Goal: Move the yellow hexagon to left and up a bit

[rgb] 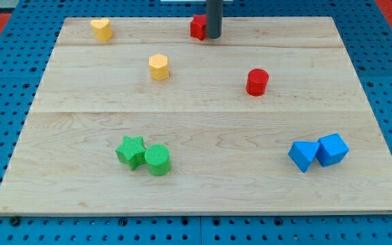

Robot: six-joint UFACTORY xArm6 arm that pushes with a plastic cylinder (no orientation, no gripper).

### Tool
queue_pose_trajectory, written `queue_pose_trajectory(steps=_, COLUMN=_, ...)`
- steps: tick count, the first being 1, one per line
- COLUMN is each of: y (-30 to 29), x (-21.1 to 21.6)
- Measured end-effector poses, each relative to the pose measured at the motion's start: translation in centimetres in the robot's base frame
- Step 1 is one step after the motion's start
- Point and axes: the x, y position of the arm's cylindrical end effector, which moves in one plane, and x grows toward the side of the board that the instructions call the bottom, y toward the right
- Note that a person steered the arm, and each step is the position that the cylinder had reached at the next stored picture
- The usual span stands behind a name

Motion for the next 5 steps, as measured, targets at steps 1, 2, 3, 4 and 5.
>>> queue_pose_trajectory(steps=1, y=4.3, x=-0.1)
queue_pose_trajectory(steps=2, y=5.6, x=-0.1)
queue_pose_trajectory(steps=3, y=5.6, x=-0.1)
queue_pose_trajectory(steps=4, y=5.9, x=-0.1)
queue_pose_trajectory(steps=5, y=6.0, x=1.4)
